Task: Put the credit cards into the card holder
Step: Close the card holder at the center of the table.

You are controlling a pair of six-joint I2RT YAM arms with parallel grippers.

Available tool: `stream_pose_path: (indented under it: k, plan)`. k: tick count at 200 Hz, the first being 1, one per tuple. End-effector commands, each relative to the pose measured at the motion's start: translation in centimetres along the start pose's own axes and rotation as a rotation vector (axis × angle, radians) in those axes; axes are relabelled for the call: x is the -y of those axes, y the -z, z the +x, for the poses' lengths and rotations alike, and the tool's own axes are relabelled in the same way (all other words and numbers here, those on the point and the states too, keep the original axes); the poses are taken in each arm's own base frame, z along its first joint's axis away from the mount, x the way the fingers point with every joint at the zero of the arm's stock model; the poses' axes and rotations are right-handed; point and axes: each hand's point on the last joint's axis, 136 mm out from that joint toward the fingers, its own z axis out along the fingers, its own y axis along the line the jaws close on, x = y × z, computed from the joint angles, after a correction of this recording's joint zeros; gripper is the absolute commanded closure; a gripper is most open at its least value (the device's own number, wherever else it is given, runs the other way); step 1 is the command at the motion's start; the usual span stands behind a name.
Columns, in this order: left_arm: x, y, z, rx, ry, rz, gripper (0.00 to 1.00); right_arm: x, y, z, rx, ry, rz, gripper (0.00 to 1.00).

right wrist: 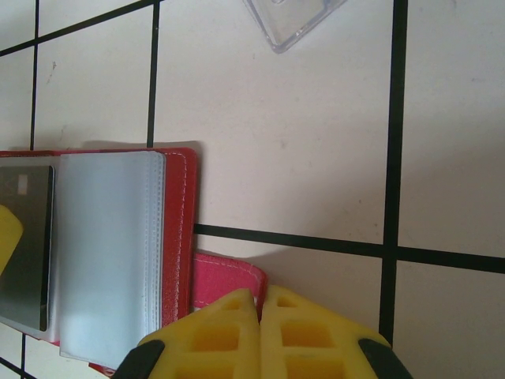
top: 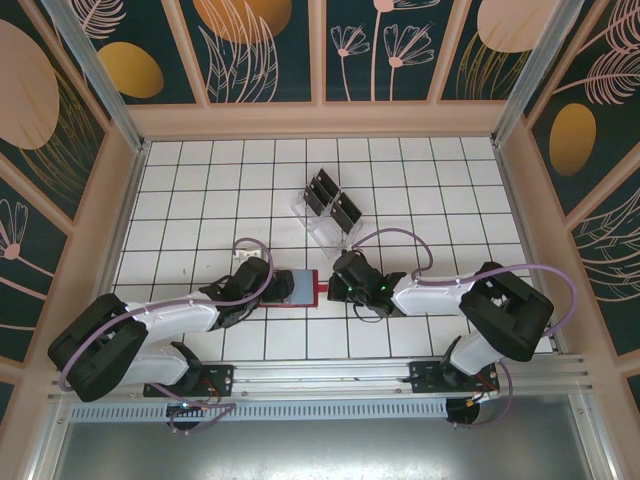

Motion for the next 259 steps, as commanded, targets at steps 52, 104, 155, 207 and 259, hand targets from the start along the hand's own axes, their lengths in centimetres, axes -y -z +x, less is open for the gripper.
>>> stream_pose_path:
  k: [52, 104, 155, 207, 259]
  plan:
    - [4.8, 3.3, -2.5, 0.069, 0.013, 0.255, 0.02, 0.3, -1.3, 0.5, -0.014, -0.008, -0.009, 1.00]
    - [8.0, 5.7, -4.5, 0.103, 0.053, 0.405, 0.02, 0.2, -1.4, 0.5, -0.019, -0.016, -0.021, 1.00]
    - [11.5, 4.8, -2.8, 0.055, 0.033, 0.468, 0.01, 0.0, -0.6, -0.5, 0.012, -0.029, -0.043, 1.00]
    - [12.2, 2.7, -0.3, 0.016, 0.072, 0.460, 0.01, 0.5, 3.3, -2.0, 0.098, -0.071, -0.046, 0.67]
    - [10.2, 0.8, 1.2, -0.009, 0.103, 0.371, 0.02, 1.9, 6.7, -2.2, 0.162, -0.142, -0.065, 0.68]
